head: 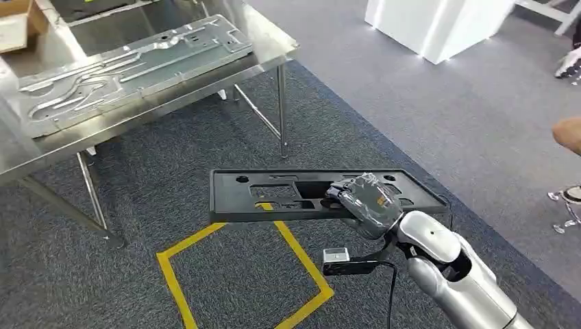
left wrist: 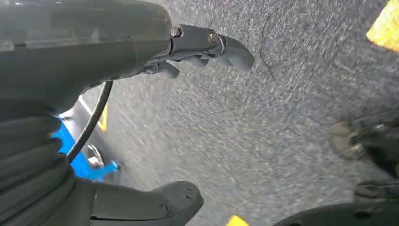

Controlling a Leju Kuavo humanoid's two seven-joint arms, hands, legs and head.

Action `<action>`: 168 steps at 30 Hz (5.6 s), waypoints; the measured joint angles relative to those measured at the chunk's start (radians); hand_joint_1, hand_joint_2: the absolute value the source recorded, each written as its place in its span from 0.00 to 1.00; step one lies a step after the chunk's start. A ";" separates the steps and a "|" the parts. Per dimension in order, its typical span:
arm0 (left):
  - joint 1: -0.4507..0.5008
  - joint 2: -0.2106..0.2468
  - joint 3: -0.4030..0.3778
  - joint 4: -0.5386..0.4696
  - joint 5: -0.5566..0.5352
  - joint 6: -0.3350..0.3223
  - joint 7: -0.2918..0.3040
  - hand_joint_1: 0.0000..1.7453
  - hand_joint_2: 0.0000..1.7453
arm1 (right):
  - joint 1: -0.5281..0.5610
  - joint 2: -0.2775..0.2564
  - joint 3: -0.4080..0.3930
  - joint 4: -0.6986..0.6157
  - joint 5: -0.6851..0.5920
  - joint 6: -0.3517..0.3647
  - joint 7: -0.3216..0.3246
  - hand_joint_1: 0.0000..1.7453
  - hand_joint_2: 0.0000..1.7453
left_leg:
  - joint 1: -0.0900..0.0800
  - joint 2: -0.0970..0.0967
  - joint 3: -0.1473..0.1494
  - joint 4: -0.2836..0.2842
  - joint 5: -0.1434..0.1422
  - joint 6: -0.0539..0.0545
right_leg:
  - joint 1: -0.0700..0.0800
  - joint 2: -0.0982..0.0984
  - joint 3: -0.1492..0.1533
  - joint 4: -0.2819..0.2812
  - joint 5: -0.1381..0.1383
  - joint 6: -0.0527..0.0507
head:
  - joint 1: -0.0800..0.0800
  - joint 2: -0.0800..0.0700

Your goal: Take the parts from the cabinet and place them on the table.

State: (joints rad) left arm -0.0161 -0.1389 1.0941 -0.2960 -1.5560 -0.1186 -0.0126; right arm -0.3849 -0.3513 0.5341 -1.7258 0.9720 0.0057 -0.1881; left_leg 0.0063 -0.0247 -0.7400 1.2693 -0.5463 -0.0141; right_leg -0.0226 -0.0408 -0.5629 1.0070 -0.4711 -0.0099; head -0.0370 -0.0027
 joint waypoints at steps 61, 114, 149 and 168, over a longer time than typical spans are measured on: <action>-0.012 -0.023 0.172 -0.019 0.069 -0.042 0.024 0.00 1.00 | -0.297 0.026 0.087 0.150 0.128 0.121 0.104 1.00 1.00 | -0.002 0.036 0.110 -0.237 0.126 0.030 | 0.006 -0.068 0.042 -0.018 -0.029 0.048 | 0.000 0.000; -0.012 -0.030 0.201 -0.031 0.069 -0.061 0.016 0.00 1.00 | -0.306 0.023 0.132 0.168 0.134 0.118 0.105 1.00 1.00 | -0.004 0.006 0.075 -0.213 0.145 0.013 | 0.009 0.022 0.034 0.019 -0.062 0.021 | 0.000 0.000; -0.012 -0.038 0.208 -0.039 0.068 -0.071 0.014 0.00 1.00 | -0.307 0.029 0.129 0.173 0.133 0.117 0.105 1.00 1.00 | 0.005 0.002 0.115 -0.244 0.133 0.035 | 0.001 0.026 0.019 0.037 -0.062 0.046 | 0.000 0.000; -0.014 -0.039 0.218 -0.043 0.065 -0.075 0.011 0.00 1.00 | -0.305 0.030 0.112 0.183 0.134 0.112 0.111 1.00 1.00 | 0.001 0.008 0.062 -0.011 -0.039 -0.005 | 0.010 0.022 -0.029 0.000 0.023 -0.012 | 0.000 0.000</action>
State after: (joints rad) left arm -0.0304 -0.1781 1.3119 -0.3391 -1.4912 -0.1934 -0.0019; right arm -0.6903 -0.3216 0.6458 -1.5423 1.1059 0.1175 -0.0770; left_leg 0.0073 -0.0168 -0.6780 1.2581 -0.5852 -0.0190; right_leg -0.0127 -0.0188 -0.5920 1.0068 -0.4480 -0.0220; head -0.0366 -0.0027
